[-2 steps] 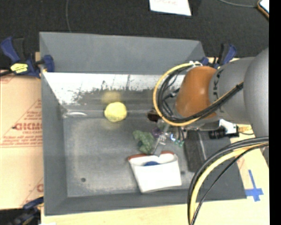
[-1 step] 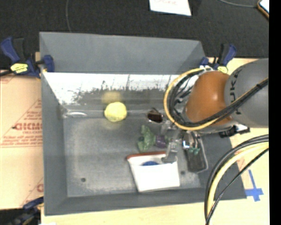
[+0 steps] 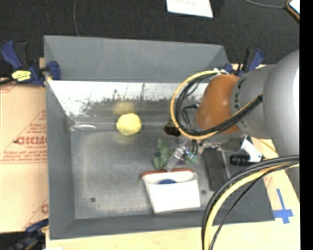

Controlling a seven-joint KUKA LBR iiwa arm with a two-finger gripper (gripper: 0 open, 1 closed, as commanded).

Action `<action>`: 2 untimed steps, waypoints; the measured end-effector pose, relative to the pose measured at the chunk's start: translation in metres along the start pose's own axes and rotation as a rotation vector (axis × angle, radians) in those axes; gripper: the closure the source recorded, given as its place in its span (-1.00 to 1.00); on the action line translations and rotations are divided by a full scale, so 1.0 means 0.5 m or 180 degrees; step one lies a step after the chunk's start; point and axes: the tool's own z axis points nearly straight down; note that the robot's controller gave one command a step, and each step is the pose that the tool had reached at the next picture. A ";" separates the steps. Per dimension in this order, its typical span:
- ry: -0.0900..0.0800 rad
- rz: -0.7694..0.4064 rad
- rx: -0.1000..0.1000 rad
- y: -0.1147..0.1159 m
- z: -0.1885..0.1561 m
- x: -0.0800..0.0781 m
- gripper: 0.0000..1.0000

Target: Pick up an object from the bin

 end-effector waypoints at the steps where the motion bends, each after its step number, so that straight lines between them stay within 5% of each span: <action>1: -0.0026 -0.1233 -0.0008 0.021 0.008 0.061 -1.00; 2: -0.0016 0.0469 -0.0008 -0.004 0.012 -0.005 1.00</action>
Offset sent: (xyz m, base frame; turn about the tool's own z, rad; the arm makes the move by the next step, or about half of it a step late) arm -0.0004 -0.0019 -0.0072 0.1522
